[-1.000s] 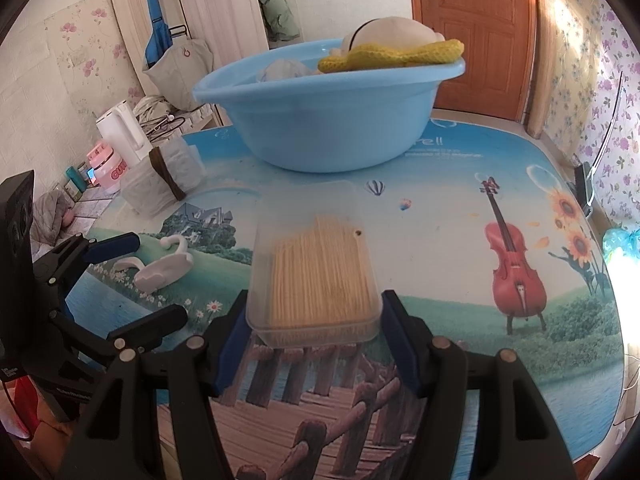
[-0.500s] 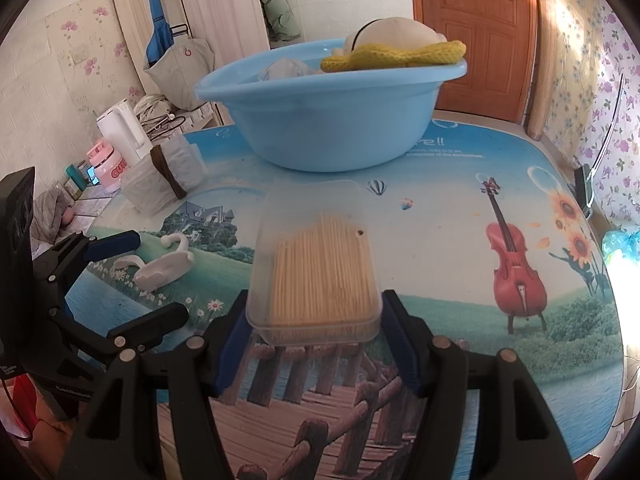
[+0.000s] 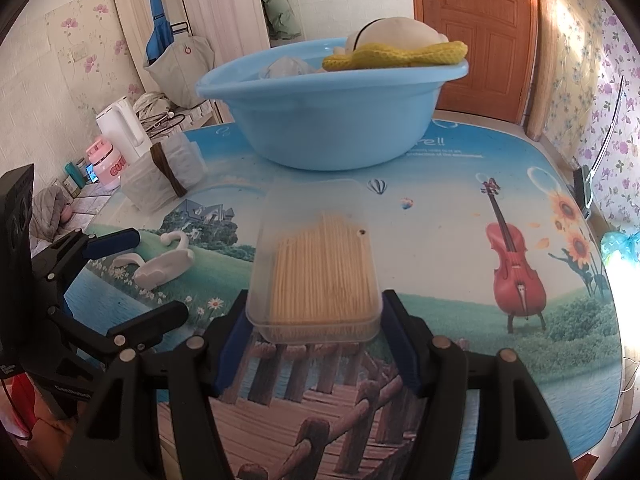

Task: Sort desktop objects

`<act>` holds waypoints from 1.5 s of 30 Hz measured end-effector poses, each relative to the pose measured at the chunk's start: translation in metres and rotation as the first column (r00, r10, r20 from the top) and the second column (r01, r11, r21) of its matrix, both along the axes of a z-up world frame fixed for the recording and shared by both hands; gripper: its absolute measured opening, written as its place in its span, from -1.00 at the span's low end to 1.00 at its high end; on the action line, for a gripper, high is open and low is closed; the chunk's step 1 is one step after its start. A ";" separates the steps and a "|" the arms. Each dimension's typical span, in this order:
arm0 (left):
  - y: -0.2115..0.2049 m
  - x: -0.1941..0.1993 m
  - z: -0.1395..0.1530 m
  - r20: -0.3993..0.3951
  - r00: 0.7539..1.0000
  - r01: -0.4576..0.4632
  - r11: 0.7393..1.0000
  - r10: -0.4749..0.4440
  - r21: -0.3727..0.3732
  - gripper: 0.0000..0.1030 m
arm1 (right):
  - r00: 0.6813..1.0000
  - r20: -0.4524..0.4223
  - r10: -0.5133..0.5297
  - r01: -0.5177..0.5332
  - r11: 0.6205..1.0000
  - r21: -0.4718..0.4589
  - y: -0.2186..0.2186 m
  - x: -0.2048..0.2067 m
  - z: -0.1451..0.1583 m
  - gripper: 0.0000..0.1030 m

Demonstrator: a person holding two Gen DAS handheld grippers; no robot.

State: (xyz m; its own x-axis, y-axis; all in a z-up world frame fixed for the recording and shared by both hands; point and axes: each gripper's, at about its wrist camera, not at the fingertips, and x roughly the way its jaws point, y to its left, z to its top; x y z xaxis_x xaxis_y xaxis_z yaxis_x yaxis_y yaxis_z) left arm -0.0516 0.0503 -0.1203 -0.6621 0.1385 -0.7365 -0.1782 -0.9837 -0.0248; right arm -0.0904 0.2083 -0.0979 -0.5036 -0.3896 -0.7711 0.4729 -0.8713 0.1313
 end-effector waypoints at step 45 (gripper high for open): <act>0.002 -0.002 0.000 -0.002 1.000 -0.005 1.000 0.005 -0.002 0.99 | 1.000 -0.026 0.003 -0.003 1.000 0.001 -0.002 0.006 -0.004 0.23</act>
State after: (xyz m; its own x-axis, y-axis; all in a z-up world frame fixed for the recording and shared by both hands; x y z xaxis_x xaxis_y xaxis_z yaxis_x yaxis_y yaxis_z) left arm -0.0539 0.0524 -0.1200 -0.6643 0.1343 -0.7353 -0.1737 -0.9845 -0.0229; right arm -0.0841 0.2061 -0.1015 -0.5224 -0.3902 -0.7582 0.4784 -0.8702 0.1182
